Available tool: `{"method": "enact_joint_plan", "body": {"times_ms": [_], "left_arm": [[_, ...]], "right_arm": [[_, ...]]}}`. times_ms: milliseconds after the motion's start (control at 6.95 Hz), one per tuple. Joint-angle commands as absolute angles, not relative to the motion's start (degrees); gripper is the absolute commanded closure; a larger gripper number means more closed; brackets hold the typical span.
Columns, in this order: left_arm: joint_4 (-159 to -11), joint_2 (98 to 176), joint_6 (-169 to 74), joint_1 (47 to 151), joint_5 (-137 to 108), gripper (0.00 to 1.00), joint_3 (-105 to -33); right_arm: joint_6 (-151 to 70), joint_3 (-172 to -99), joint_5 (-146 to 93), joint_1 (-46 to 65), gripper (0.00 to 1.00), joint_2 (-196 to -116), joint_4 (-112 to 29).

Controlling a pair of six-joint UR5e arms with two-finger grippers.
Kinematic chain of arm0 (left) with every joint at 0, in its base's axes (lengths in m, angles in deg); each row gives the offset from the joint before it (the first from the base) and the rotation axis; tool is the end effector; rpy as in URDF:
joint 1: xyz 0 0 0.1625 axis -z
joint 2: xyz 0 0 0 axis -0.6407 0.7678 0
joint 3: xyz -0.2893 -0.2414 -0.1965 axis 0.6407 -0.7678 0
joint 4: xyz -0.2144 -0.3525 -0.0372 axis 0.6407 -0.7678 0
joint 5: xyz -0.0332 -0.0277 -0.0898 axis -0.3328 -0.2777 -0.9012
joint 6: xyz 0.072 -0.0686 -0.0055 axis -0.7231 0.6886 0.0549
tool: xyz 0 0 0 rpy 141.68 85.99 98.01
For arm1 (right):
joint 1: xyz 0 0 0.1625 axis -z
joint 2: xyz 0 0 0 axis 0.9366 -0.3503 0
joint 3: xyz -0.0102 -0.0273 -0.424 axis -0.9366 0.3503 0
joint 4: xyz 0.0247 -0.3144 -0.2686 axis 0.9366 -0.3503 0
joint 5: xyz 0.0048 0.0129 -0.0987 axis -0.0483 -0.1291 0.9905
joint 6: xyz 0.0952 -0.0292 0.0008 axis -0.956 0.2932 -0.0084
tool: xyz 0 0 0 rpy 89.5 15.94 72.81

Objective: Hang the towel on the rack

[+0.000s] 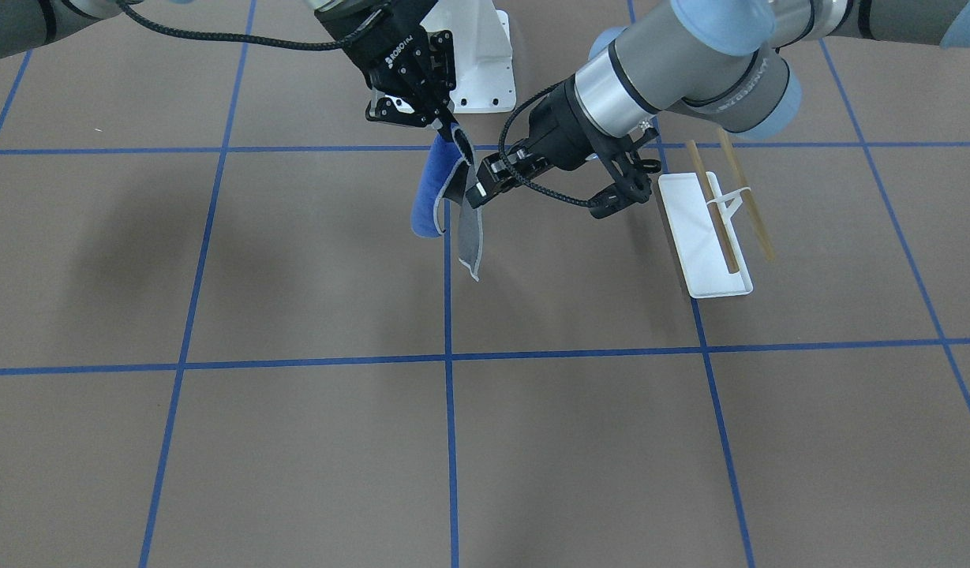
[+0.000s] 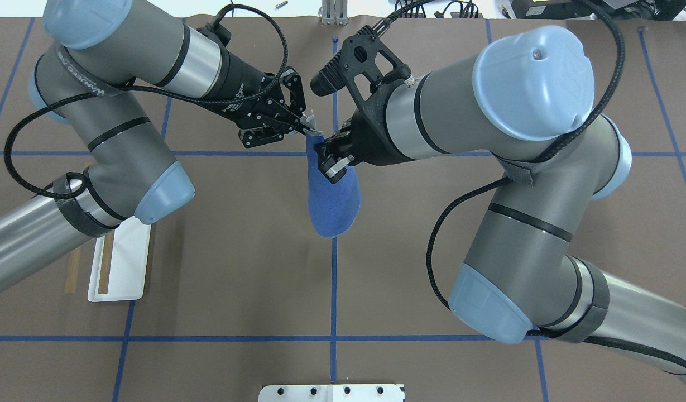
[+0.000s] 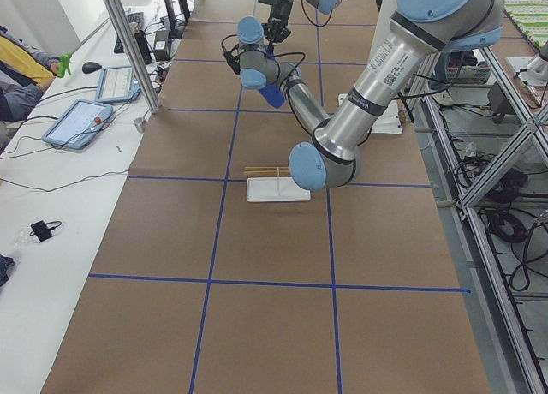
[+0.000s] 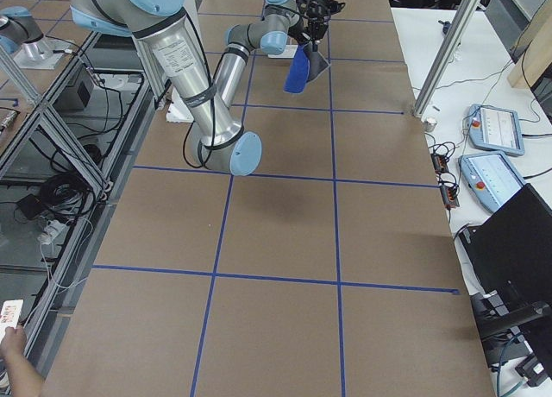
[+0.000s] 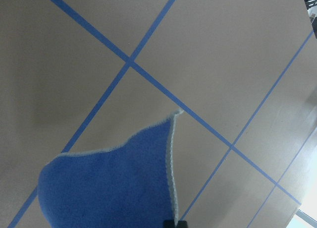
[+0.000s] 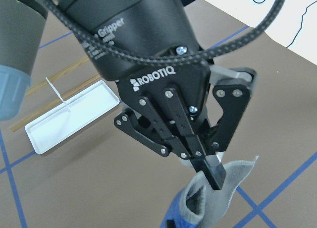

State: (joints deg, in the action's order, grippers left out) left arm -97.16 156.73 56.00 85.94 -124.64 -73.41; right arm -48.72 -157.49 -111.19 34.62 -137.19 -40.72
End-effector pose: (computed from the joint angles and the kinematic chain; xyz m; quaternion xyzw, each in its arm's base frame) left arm 0.3909 -0.5024 0.1261 -0.1673 0.6531 -0.2324 0.7010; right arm -0.3971 -0.4023 0.0655 0.3967 -0.4895 -0.2941 0.7187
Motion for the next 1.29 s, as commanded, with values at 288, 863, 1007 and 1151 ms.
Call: {"method": "enact_joint_plan", "body": {"times_ms": [288,863,1007,1151], "left_arm": [[-97.3,155.4,53.7,87.9,-124.6,1.00,-73.8],[-98.1,143.2,42.5,90.5,-125.3,1.00,-82.0],[-102.4,137.6,42.4,90.8,-125.4,1.00,-84.3],[-108.2,129.8,42.8,90.9,-125.4,1.00,-85.2]], "right_arm": [[-50.5,-163.2,-108.7,33.5,0.00,-144.1,-40.6],[-56.0,-167.3,-109.0,28.3,0.00,-156.6,-40.7],[-56.8,-167.3,-109.1,26.6,0.00,-159.6,-40.6],[-56.8,-166.9,-109.1,25.8,0.00,-160.9,-40.7]]}}
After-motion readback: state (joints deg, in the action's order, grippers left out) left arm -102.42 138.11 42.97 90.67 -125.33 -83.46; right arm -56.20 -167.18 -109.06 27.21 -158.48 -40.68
